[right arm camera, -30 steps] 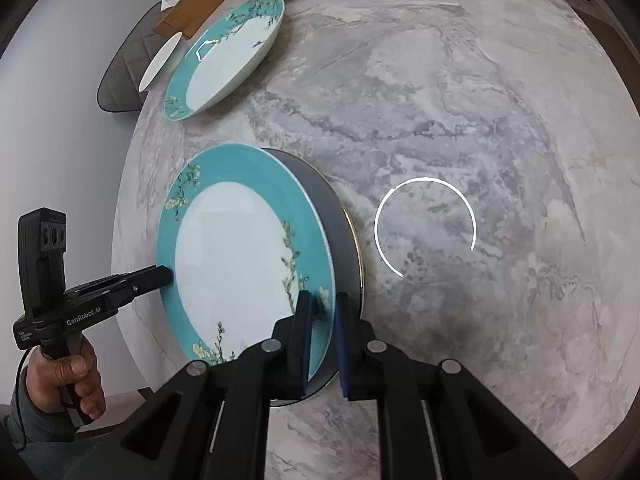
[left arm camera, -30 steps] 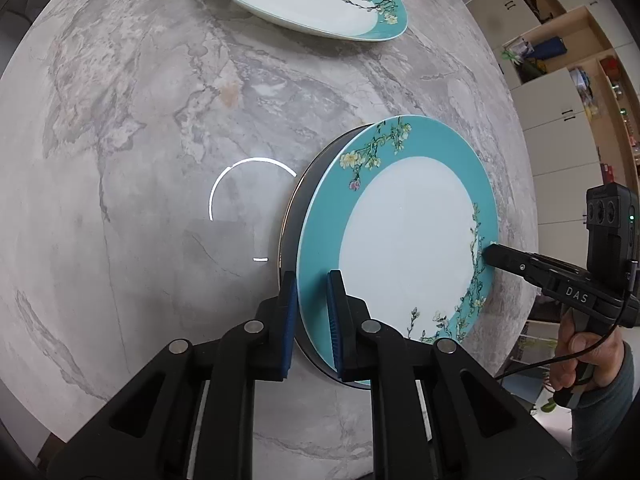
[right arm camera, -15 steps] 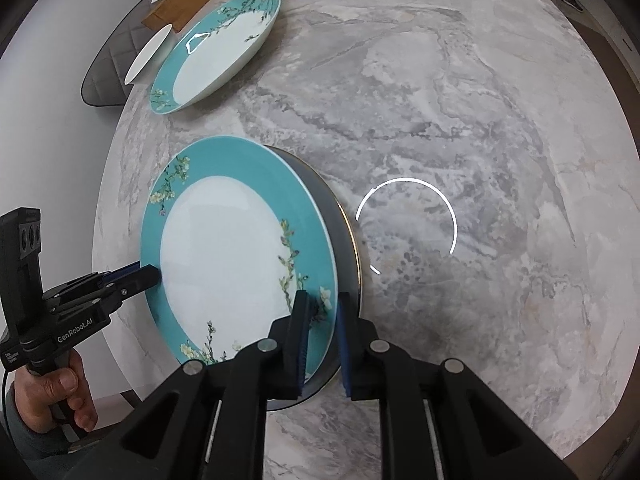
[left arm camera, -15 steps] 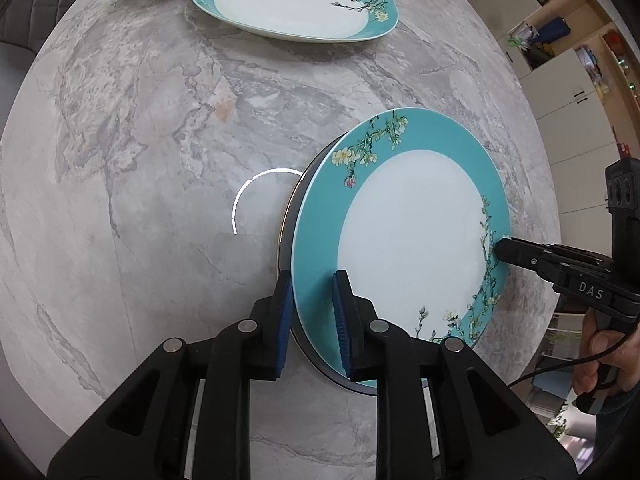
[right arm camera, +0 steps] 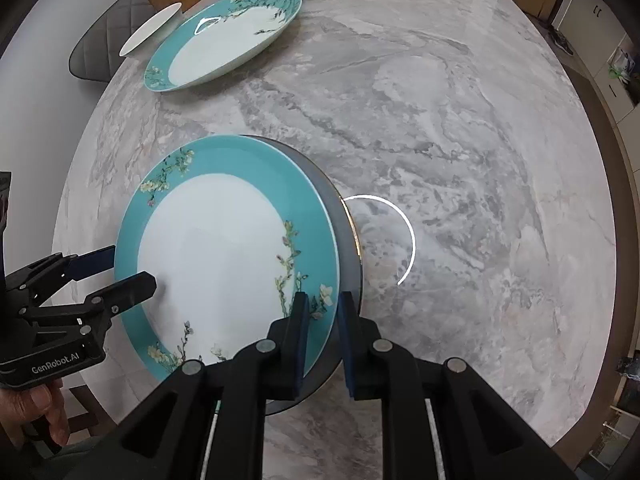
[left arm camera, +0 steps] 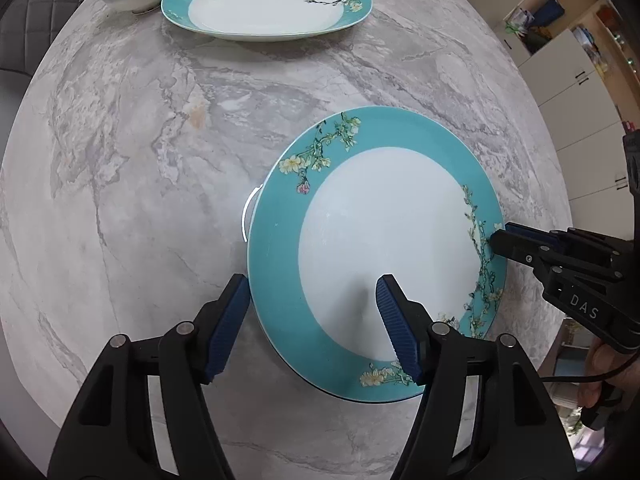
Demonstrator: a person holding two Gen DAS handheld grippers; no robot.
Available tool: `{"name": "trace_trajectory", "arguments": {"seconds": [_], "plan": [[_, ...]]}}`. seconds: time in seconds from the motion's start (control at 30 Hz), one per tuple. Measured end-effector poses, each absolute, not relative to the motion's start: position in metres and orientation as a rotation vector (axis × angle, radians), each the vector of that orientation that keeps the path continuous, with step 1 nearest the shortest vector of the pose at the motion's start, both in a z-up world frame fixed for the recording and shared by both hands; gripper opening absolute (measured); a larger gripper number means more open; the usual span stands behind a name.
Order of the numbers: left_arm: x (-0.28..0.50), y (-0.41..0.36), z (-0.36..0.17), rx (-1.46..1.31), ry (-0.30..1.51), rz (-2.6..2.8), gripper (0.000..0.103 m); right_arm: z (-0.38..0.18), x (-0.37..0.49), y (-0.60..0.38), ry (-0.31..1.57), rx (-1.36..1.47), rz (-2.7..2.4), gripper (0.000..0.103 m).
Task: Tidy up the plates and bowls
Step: 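Lower the teal plate onto the grey-rimmed plate and open the right gripper, then reach the right gripper to the second teal floral plate and grasp its rim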
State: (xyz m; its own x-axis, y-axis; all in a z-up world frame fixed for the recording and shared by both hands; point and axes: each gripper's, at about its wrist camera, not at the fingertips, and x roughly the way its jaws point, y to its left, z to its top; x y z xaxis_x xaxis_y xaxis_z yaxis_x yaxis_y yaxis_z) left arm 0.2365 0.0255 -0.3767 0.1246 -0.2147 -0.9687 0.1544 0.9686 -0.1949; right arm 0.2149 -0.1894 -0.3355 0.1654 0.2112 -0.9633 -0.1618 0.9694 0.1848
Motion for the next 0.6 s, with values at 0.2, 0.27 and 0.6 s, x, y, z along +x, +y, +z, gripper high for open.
{"name": "trace_trajectory", "arguments": {"seconds": [0.2, 0.27, 0.6], "plan": [[0.238, 0.032, -0.376, -0.109, 1.412, -0.275, 0.064, -0.334, 0.214, -0.196, 1.357, 0.001, 0.224, 0.04], [0.237, 0.039, -0.373, -0.153, 1.418, -0.281, 0.064, -0.33, 0.211, -0.198, 1.344, -0.025, 0.207, 0.062], [0.288, 0.125, -0.316, -0.304, 1.129, -0.112, 0.103, -0.272, 0.249, -0.226, 1.071, -0.057, 0.267, 0.103]]}}
